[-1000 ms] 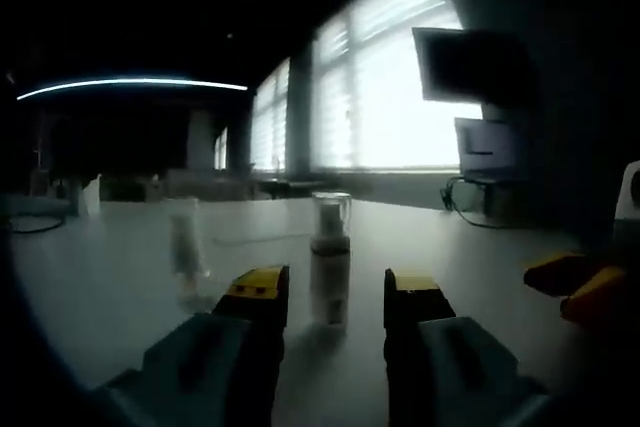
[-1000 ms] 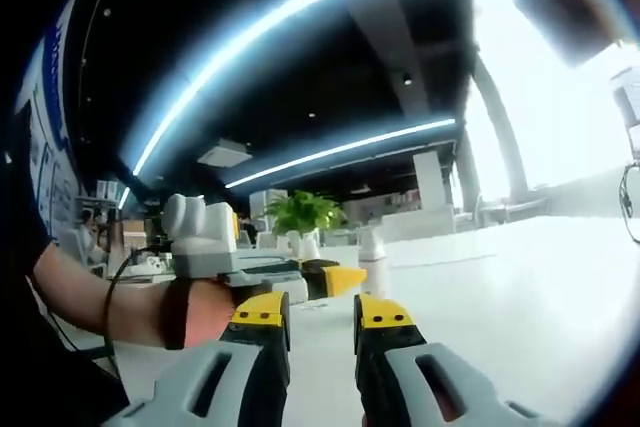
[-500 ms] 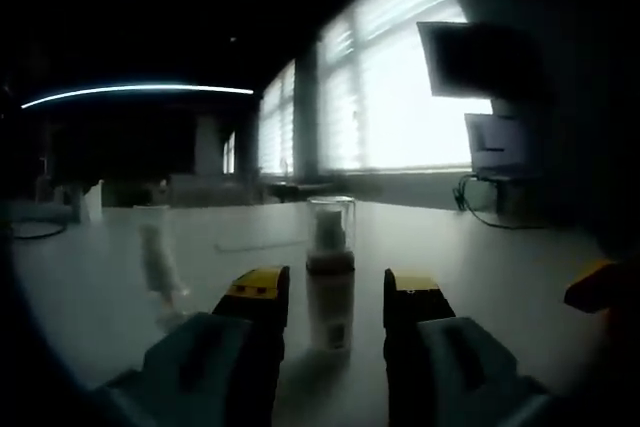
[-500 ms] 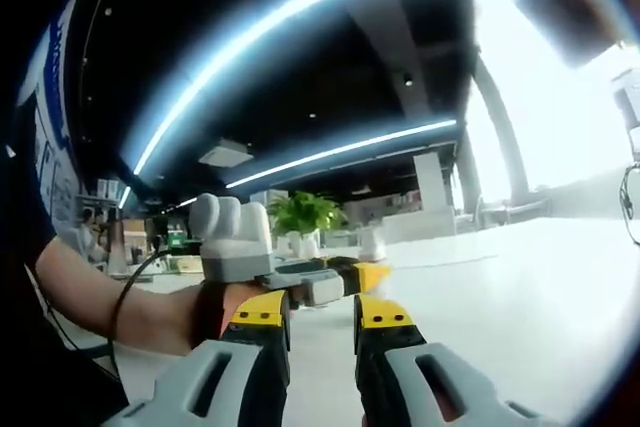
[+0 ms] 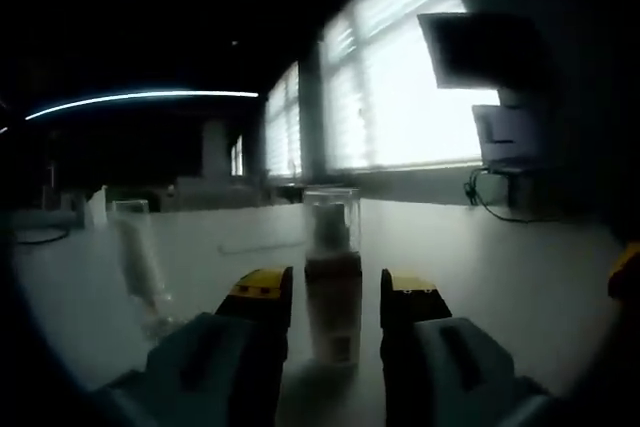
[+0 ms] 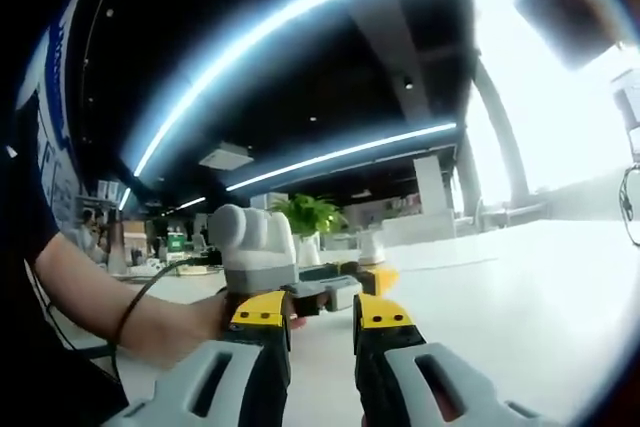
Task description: Clamp pump bottle remove cover press pump head put on cover
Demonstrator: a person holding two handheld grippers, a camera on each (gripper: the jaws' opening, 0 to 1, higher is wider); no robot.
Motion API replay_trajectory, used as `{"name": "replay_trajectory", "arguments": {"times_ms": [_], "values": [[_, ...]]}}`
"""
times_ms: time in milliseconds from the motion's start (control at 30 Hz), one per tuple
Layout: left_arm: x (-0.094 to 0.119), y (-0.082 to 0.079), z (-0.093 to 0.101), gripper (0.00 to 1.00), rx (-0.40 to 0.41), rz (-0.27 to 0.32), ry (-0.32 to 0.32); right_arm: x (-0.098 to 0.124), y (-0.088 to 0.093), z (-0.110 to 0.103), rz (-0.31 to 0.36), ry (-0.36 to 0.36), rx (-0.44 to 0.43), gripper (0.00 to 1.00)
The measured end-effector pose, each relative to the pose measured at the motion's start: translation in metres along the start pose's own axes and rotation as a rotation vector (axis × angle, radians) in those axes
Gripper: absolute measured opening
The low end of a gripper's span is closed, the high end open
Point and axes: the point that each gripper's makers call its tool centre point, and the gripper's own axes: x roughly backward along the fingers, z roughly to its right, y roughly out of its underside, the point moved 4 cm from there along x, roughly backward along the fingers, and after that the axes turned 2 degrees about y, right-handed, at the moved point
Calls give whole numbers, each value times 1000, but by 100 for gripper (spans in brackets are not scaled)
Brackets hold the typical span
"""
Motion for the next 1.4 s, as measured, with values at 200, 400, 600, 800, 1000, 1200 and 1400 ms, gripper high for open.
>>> {"name": "replay_trajectory", "arguments": {"times_ms": [200, 400, 600, 800, 1000, 1200, 1400], "values": [[-5, -9, -2, 23, 8, 25, -10, 0, 0, 0, 1, -5, 2, 20], [-4, -5, -3, 18, -10, 4, -22, 0, 1, 0, -1, -6, 0, 19], [-4, -4, -2, 15, -52, 12, -13, 0, 1, -1, -4, -6, 11, 19], [-3, -4, 1, 14, -64, 18, 8, 0, 2, 0, -7, -6, 17, 19], [-2, -3, 0, 14, -33, 23, 41, 0, 2, 0, -8, -7, 18, 18], [-3, -4, 6, 13, -61, 33, 92, 1, 2, 0, -9, -6, 21, 17], [-3, -3, 3, 13, -24, 38, 97, 0, 2, 0, -11, -7, 23, 17]]}}
